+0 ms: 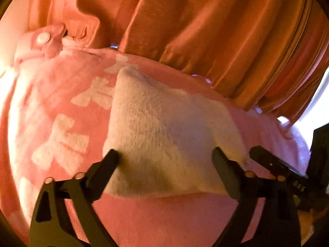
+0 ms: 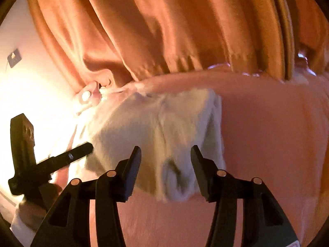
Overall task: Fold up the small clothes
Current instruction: 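Lay the folded sweater on the blanket and open both grippers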
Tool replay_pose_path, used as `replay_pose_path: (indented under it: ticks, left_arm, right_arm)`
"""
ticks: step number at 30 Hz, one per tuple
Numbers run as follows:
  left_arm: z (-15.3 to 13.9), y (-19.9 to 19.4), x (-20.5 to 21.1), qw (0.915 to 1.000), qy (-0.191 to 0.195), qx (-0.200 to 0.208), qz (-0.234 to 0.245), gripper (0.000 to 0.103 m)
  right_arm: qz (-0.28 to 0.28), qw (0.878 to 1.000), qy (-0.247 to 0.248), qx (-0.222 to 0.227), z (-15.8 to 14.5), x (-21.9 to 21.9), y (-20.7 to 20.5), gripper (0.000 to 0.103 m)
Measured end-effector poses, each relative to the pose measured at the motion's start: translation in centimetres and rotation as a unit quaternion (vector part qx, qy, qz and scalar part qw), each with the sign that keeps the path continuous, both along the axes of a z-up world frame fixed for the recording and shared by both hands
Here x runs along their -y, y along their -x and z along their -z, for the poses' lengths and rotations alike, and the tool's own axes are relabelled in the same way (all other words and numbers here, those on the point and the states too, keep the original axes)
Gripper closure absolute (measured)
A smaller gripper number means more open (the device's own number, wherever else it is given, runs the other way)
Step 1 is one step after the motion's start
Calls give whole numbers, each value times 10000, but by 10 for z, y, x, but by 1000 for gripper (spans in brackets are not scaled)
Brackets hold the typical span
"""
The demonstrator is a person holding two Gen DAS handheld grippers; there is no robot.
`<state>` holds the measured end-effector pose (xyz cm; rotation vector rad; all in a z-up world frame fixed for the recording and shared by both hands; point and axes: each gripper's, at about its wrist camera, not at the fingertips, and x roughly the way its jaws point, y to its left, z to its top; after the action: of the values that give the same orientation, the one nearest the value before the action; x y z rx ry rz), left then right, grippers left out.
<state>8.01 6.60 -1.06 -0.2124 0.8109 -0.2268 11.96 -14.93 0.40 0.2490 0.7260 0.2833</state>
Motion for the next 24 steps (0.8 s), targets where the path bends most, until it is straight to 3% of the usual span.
replay_pose_path:
  ticks: [3,4,7,10,13,14,19,21,24]
  left_arm:
    - [16,-7,12,9959,-901,33,-111,9]
    - [23,-9,13,9943,-1064,-83,-59,9]
    - [25,-4,2,9972,-707,-148,-200,10]
    - [17,0,0,9974,-647,-57,-314,10]
    - [14,1,7,9969,-749,23,-255,10]
    - [14,3,10,9966,-794,8,-236,10]
    - [14,18,17,9943,-1057,50,-147,9]
    - [13,25,20,9935,-1125,48,-164,9]
    - [11,35,24,9935,-1123,8,-163,9]
  right_arm:
    - [124,9959,568,-691,49,-1,-30,53]
    - [139,9961,444,-755,57,3,-32,52]
    - [174,9984,292,-457,30,2,-18,53]
    - [139,9989,453,66,5,-7,-3,51]
    - [54,9947,935,-427,39,-18,-24,51]
    - [35,9943,876,-600,55,-15,-29,50]
    - [379,9985,349,-173,29,-1,4,50]
    - [583,9971,497,40,19,2,25,46]
    - [962,9936,577,155,17,8,50,32]
